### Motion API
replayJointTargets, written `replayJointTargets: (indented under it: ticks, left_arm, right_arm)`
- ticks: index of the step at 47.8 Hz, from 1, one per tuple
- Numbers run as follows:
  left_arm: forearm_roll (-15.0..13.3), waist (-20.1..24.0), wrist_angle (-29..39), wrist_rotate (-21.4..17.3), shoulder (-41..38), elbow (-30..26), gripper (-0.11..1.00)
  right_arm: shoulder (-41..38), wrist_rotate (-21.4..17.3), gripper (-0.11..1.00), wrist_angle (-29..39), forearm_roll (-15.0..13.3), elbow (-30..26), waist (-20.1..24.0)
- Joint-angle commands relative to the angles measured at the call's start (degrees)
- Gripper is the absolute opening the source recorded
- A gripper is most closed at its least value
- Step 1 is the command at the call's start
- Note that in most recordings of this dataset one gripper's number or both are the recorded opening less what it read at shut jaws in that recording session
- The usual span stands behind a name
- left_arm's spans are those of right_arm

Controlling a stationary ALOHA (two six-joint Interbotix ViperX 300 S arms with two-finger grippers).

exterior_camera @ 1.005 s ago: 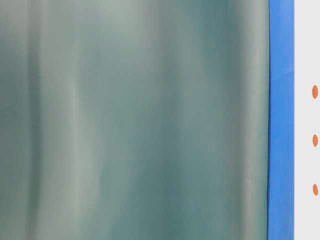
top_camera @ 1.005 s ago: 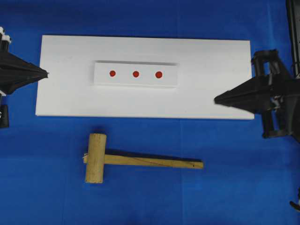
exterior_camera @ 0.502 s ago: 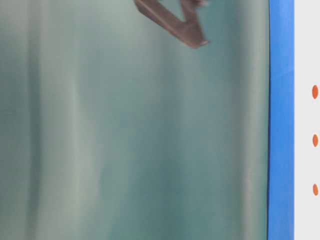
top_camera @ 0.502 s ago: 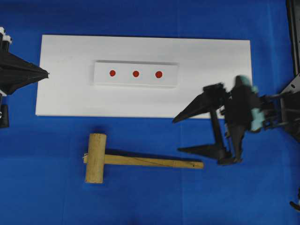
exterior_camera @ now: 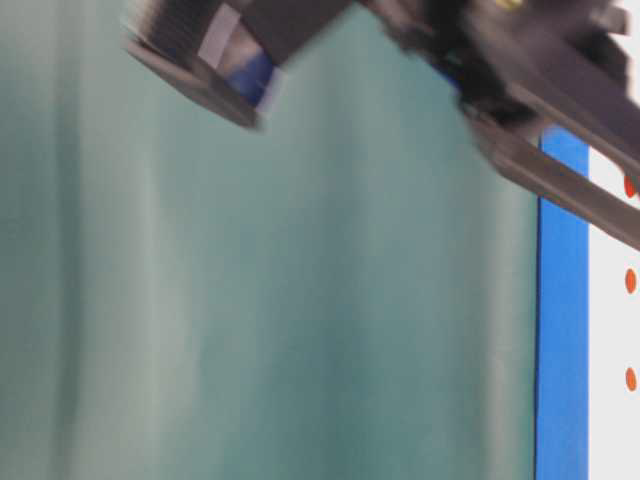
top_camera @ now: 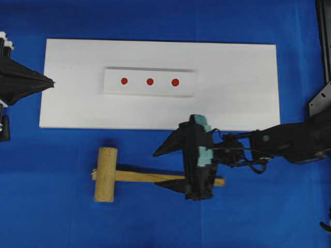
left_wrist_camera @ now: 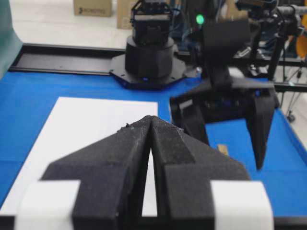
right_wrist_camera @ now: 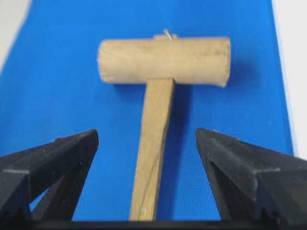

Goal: Hit the mark with a hammer.
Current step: 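Close the right gripper on the mallet handle near its end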

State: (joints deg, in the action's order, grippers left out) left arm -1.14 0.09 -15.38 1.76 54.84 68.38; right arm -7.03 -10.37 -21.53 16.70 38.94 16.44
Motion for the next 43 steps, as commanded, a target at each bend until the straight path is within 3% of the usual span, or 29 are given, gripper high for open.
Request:
replayJointTargets:
  ticks: [1, 22, 35, 39, 43]
  left_arm:
    - [-0.1, 0.0, -0.4, 0.1, -0.4, -0.4, 0.00]
    - [-0.1, 0.0, -0.4, 0.1, -0.4, 0.0, 0.00]
    - [-0.2, 0.0, -0.2, 0.1, -0.4, 0.0, 0.00]
    - [-0.1, 0.0, 0.2, 0.1, -0.4, 0.0, 0.00]
    - [-0.1, 0.0, 0.3, 0.1, -0.4, 0.1, 0.00]
  right_arm:
    - [-2.2, 0.1, 0.89, -1.3, 1.0, -2.4, 0.3]
    - [-14.0, 0.1, 0.89, -2.9, 3.3, -9.1, 1.6]
    - [-16.0, 0.4, 0.87, -2.9, 3.6, -9.8, 1.6]
    - [-16.0, 1.0, 0.80, -2.6, 3.6, -9.8, 1.7]
    - [-15.9, 2.0, 0.57, -1.8, 3.6, -9.8, 1.7]
